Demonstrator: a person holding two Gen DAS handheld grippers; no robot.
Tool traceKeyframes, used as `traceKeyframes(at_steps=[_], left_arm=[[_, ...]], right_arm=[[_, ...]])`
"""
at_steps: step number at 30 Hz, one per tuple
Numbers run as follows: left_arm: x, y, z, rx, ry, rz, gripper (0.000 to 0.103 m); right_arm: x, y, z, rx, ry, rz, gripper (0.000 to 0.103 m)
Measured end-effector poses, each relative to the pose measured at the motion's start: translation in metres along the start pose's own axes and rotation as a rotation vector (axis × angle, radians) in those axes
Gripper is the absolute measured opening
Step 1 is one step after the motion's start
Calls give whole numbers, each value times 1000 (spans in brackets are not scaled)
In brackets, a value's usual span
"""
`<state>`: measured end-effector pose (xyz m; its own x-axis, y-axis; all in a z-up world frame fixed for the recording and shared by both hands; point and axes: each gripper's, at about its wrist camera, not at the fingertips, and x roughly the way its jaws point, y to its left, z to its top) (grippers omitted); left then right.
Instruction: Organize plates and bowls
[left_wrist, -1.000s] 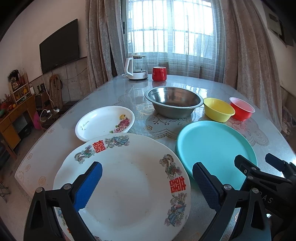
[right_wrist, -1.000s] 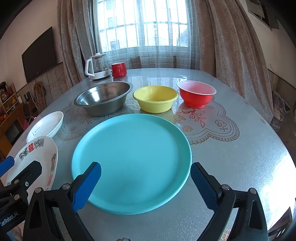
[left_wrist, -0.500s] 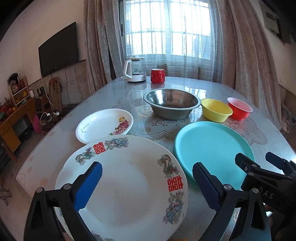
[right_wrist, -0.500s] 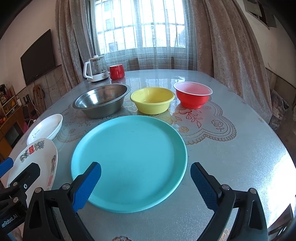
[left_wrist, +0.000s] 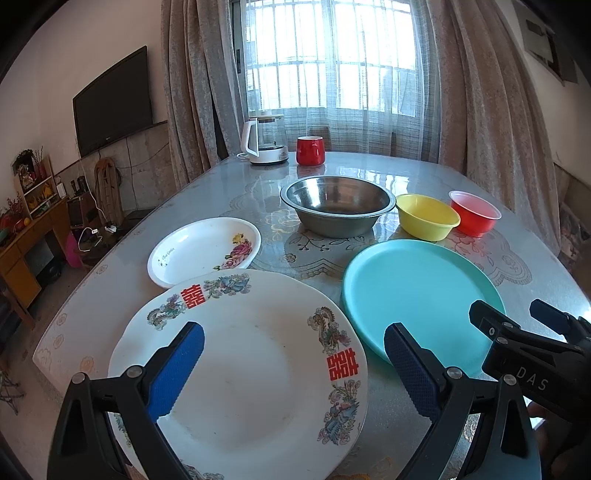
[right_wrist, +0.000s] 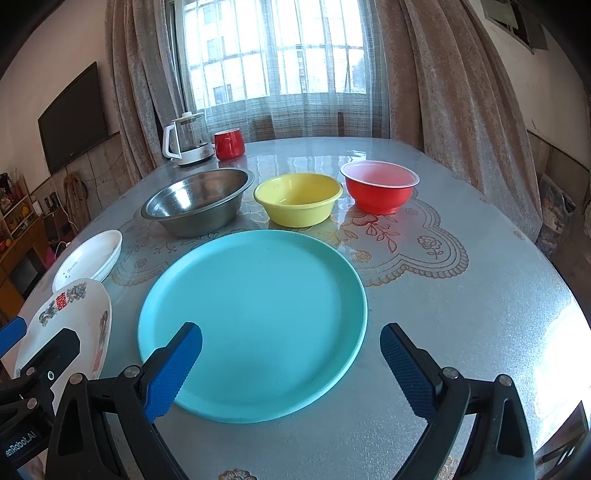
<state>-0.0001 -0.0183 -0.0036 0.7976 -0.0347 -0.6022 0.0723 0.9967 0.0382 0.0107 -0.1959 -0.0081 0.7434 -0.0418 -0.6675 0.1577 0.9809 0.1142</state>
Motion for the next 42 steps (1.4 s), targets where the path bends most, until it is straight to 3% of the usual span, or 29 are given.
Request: traceKeyframes(at_steps=[23,28,32,35,39,42], left_arm=[[6,-12,1,41,15,-21,99],[12,-12,7,42,50,-64,98],[19,-8,19,21,83,-117,93],[28,-6,30,24,122,-165,76],[45,-8,41,15,197,-244,42],[58,-11,48,15,246,-274,34]], right_arm=[[4,-11,-1,27,12,-6,99],[6,-22,2,53,22,5,98],[13,-45,5,109,46,6,91],[20,-64,6,161,69,6,79],[27,-79,6,194,100,7,57],[35,-83,5,204,131,23,41]])
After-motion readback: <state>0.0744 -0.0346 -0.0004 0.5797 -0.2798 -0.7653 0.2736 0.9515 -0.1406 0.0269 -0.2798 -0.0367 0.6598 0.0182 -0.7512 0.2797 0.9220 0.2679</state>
